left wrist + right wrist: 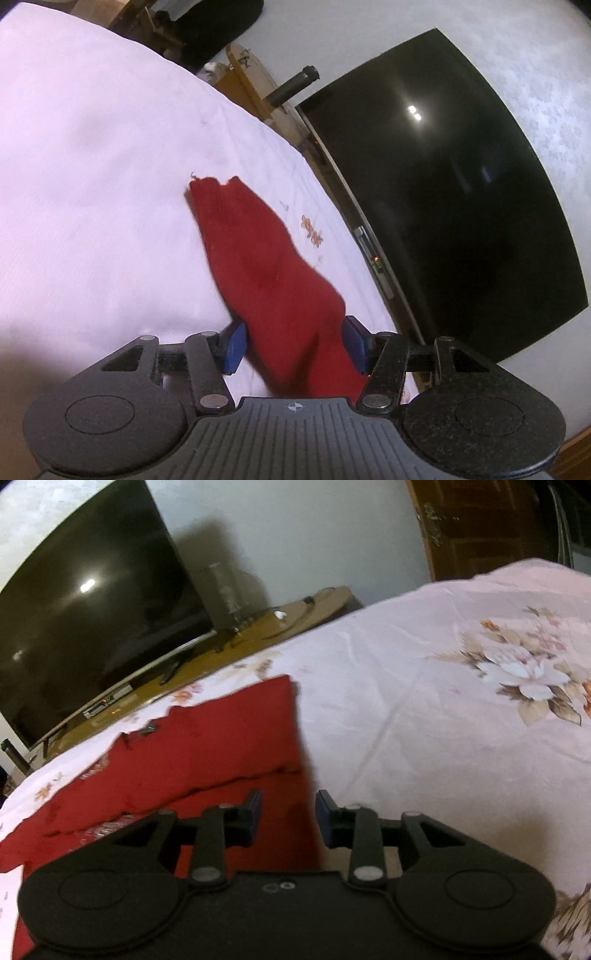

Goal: Fold small clothes
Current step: 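Grasp the other sleeve with the left gripper and lift it, then lay the sleeve across the sweater body and open the left gripper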

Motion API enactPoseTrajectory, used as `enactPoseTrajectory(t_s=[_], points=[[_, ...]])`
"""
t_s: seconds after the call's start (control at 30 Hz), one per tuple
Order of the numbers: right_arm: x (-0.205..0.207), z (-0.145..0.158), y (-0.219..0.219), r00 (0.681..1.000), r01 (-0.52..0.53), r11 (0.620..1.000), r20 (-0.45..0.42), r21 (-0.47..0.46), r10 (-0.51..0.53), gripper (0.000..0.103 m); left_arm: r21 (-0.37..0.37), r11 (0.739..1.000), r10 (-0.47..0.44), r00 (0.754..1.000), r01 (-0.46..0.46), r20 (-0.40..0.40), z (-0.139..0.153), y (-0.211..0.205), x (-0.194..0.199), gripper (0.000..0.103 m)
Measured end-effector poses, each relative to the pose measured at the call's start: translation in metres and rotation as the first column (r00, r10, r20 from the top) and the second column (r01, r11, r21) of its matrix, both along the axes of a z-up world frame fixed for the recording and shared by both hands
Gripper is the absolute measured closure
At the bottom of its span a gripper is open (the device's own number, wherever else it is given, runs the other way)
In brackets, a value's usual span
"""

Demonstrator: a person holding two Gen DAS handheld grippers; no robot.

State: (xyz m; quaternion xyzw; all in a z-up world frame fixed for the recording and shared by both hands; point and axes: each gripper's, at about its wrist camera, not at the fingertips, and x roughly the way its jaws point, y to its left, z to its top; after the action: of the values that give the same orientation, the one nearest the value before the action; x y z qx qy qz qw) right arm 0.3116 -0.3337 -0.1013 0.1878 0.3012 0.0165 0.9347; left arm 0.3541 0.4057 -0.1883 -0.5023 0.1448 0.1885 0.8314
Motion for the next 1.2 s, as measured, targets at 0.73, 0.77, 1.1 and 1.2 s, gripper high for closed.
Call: enactPoseTrajectory(t_s=[0.73,0.77,1.1,1.2], points=[[-0.019,0.008,-0.007,0.999,0.05,0.997,0.015,0.057,-0.051,0.067,0.39,0.802,-0.477,0.878,0.454,-0.04,0.089,-0.254,0.122,0.099],[-0.018,0.007,-0.009,0.999,0.049,0.997,0.015,0.061,-0.05,0.067,0.4,0.778,-0.507,0.86,0.485,-0.058,0.09,-0.271,0.133,0.099],[-0.014,0.009,-0.045,0.997,0.078,0.994,0.006,0.073,-0.079,0.066,0.395,0.503,-0.739,0.619,0.769,-0.266,0.035,-0.448,0.199,0.098],[-0.006,0.004,-0.048,0.998,0.058,0.994,-0.02,0.092,-0.056,0.06,0.447,0.414,-0.732,0.582,0.793,-0.355,0.03,-0.471,0.202,0.085]])
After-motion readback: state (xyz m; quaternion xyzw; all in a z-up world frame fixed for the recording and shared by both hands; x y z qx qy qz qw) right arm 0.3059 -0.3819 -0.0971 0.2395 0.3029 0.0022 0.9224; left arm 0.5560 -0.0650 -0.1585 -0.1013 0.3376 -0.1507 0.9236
